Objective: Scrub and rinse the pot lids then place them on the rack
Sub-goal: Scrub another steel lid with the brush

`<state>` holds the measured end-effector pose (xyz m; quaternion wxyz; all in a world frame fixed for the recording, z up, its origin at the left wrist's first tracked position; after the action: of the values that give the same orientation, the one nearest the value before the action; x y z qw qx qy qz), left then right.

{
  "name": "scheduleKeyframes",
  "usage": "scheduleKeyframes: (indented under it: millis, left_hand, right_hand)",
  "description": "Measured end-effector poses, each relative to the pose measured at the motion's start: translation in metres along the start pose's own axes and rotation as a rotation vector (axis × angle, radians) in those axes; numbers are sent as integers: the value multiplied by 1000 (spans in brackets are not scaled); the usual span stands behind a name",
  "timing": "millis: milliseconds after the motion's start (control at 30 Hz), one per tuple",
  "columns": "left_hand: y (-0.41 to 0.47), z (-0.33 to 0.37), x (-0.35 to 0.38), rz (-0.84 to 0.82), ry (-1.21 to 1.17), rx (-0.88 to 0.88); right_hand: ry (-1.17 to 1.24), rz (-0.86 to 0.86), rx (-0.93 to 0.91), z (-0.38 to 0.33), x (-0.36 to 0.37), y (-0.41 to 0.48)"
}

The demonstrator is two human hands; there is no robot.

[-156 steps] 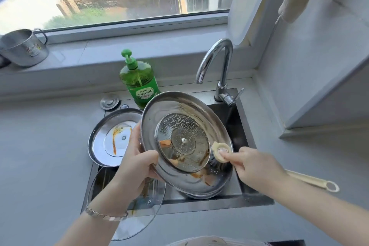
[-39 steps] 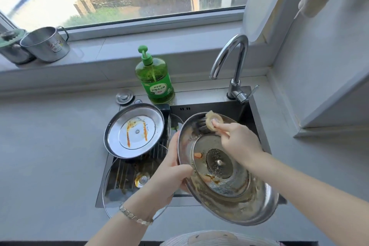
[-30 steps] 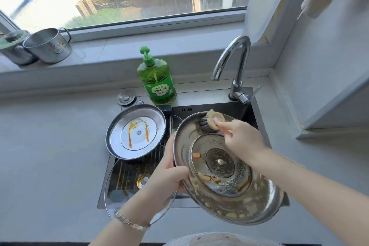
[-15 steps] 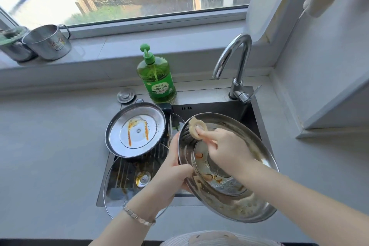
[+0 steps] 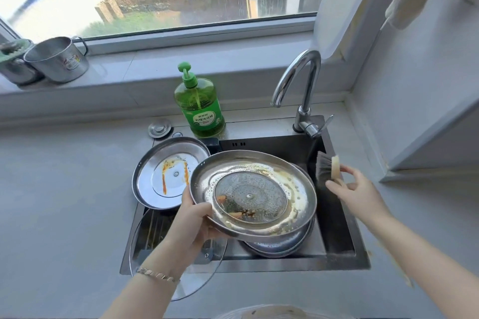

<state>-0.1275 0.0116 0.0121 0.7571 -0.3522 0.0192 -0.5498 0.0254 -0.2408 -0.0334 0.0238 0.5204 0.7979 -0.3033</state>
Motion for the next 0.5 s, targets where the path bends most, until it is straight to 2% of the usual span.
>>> scheduleKeyframes:
  millis: [67,133,200,267,367,500]
  left_hand:
    - [3,1,1,31,-58,31]
    - [5,0,2,50,-130,43]
    - [8,-2,1,40,-187,31]
    - [11,-6,-3,12,-221,3]
    - [12,-9,-2,-9,-214,-23]
    - [13,-11,2,-21,-111,-35]
  right_hand:
    - [243,-52,207,2,8,-1]
    - [489,-208,356,0,18,-3]
    - [753,-382,404,-7,26,-4]
    - [959,-456,376,-15,29,-4]
    - [1009,-431,318,-24,27,-3]
    - [794,-310,327,-25,23,-4]
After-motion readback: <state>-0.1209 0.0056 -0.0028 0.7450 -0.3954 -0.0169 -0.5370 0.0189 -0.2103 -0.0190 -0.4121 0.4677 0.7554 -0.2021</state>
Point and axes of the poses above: each hand's wrist, its own y-axis towards the middle knuckle, its own x-axis out of the palm, z = x × y, the point moved 1 cm from there along y, towards the middle knuckle, and after that the axes turned 9 degrees about -z, right-handed, at the moved point
